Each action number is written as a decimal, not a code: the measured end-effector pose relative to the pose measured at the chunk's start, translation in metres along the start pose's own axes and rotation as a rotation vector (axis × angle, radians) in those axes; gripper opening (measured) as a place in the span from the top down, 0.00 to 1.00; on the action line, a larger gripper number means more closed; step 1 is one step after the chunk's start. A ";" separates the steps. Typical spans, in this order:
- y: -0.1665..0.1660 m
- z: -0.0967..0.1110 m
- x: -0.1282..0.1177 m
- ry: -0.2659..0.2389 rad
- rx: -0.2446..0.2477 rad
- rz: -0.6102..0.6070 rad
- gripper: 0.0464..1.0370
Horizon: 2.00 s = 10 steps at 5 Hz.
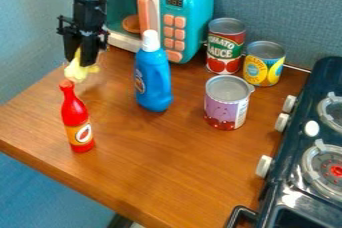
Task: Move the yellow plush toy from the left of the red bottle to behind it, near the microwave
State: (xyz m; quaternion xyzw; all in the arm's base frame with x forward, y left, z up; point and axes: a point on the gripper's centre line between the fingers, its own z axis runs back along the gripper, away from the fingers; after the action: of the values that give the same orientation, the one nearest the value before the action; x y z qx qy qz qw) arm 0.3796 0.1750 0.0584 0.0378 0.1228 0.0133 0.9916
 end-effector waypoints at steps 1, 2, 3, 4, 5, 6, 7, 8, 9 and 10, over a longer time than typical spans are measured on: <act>0.002 -0.013 0.004 0.013 0.015 0.025 0.56; 0.001 -0.022 0.010 -0.021 0.013 0.124 0.56; -0.004 -0.018 0.010 -0.024 -0.030 0.152 0.48; -0.008 -0.017 0.008 -0.003 -0.057 0.208 0.17; -0.010 -0.021 0.007 -0.002 -0.087 0.237 0.02; -0.006 -0.021 -0.001 -0.014 -0.113 0.254 0.03; -0.002 0.007 -0.013 -0.071 -0.090 0.222 0.03; -0.004 0.028 -0.042 -0.051 -0.067 0.142 0.03; -0.009 0.024 -0.080 0.032 -0.018 0.107 0.03; -0.037 0.030 -0.104 0.041 0.038 0.045 0.03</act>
State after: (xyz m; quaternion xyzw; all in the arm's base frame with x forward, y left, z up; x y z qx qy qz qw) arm 0.2865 0.1322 0.1097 0.0590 0.1422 0.0339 0.9875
